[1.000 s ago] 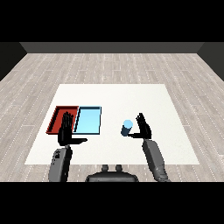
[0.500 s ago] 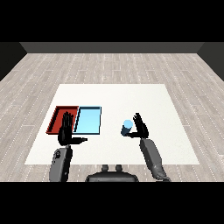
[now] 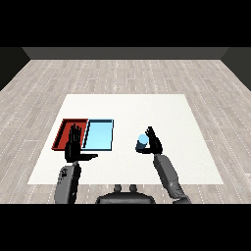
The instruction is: Pick the blue can and put it in the blue box
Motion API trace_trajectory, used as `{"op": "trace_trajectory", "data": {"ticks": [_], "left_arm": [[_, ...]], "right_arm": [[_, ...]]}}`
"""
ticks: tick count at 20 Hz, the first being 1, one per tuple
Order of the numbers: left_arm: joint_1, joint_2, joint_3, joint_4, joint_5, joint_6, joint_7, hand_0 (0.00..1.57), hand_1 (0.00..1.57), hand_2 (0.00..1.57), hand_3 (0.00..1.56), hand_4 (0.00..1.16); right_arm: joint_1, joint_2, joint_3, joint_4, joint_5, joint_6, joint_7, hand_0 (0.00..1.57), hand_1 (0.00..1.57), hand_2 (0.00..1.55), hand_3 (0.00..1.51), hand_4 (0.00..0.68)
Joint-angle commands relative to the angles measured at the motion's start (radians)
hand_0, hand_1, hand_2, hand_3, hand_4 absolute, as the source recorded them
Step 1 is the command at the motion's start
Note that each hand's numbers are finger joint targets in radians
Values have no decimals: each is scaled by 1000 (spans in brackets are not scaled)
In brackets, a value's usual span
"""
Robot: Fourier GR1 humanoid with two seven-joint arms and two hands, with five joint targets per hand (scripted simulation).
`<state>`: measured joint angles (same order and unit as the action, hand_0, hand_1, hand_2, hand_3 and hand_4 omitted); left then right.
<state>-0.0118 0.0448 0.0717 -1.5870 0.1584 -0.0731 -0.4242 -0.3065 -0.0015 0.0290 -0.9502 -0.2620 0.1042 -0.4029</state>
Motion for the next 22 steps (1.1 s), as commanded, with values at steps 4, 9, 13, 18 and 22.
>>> {"op": "trace_trajectory", "data": {"ticks": [4,9,13,18,22], "left_arm": [[-27,-12,-2,66,-16,3,-48,0,0,0,0,0],[81,19,6,-116,34,-34,34,0,0,0,0,0],[43,-42,-33,29,-25,-2,-74,0,0,0,0,0],[-26,-28,-8,51,-16,17,-38,0,0,0,0,0],[51,10,20,-49,22,-19,-13,0,0,0,0,0]], "right_arm": [[-66,1,33,84,-20,-26,-37,0,0,0,0,0],[-61,1,83,110,-48,-56,-53,0,0,0,0,0],[0,1,134,4,-88,-72,-13,0,0,0,0,0],[-125,-4,63,73,-83,-123,25,0,0,0,0,0],[-182,-10,86,268,-32,-184,-52,1530,1530,1486,1452,582]]}}
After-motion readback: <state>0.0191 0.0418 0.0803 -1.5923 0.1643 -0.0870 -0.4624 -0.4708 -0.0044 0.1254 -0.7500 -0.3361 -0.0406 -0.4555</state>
